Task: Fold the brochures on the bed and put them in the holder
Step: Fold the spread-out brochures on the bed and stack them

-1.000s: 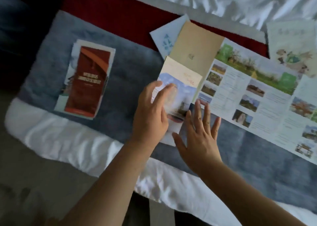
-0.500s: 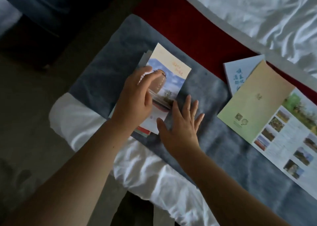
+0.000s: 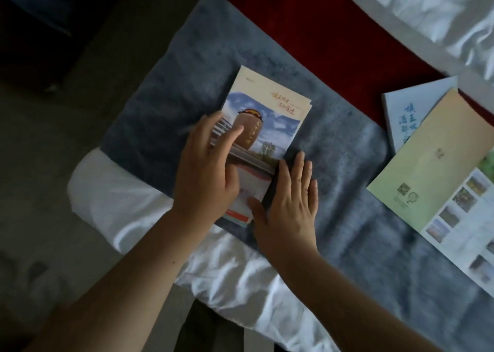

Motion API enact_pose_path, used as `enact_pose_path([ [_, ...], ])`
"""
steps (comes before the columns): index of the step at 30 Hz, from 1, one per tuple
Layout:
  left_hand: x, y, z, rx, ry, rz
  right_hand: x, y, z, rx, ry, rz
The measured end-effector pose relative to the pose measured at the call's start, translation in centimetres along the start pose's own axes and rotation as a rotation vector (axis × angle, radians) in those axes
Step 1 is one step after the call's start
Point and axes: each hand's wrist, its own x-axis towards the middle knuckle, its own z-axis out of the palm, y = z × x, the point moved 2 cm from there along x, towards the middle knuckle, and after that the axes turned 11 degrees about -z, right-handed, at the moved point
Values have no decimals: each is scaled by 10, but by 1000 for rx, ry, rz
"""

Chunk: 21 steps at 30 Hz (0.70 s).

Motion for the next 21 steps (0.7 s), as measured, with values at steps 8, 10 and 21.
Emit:
enact_pose_path([
  [8, 20, -2, -19, 352, -49, 144, 20, -17, -19, -116, 23, -64],
  [10, 27, -6, -17, 423, -97, 240, 34, -19, -15, -132, -114, -112],
  [21, 45, -10, 11, 637, -303, 187, 88, -27, -21, -204, -336, -2],
])
